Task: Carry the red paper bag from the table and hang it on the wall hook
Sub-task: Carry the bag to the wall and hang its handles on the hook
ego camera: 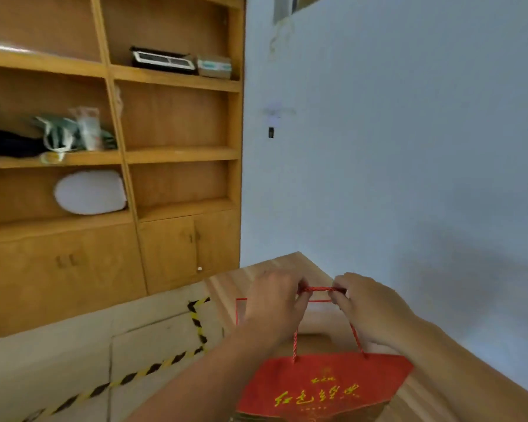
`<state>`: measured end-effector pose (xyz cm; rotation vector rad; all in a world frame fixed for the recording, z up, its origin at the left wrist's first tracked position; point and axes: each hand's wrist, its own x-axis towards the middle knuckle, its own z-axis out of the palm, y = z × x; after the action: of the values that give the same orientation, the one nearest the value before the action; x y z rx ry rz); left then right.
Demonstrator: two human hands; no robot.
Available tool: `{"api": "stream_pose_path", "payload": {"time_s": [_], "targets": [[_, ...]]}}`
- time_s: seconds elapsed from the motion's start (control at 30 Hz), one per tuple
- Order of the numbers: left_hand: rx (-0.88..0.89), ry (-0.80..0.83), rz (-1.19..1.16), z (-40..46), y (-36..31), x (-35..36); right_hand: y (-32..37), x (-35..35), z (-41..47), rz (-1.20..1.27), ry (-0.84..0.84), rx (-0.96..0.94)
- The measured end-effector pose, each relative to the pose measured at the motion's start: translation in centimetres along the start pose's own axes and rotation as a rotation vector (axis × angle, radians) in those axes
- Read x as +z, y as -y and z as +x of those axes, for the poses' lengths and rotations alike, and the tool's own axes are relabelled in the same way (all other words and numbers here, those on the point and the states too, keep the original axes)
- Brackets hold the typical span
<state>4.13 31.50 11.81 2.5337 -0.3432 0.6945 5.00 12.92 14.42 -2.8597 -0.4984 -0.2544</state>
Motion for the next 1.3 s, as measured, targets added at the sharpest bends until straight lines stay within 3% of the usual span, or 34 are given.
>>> {"api": "stream_pose_path", "payload": {"time_s": [0.17, 0.43, 0.7, 1.0, 1.3], "targets": [[-0.179, -0.061, 0.121, -5.1, 5.8, -4.8, 7.2, 3.2, 2.2, 0.058, -0.049, -0.284], [-0.437, -0.149, 0.241, -10.0, 12.3, -11.8, 18.5, 7.4, 5.7, 0.201, -0.040, -0.521], [-0.570, -0.228, 0.222, -11.9, 20.0, -15.5, 27.8, 11.5, 9.1, 0.384, 0.092, -0.479], [-0.567, -0.224, 0.167, -10.6, 30.7, -18.0, 35.2, 13.5, 15.1, 0.217, 0.135, -0.525], [-0.531, -0.189, 0.131, -4.0, 41.9, -18.0, 39.8, 17.6, 25.7, 0.127, 0.094, -0.470]]}}
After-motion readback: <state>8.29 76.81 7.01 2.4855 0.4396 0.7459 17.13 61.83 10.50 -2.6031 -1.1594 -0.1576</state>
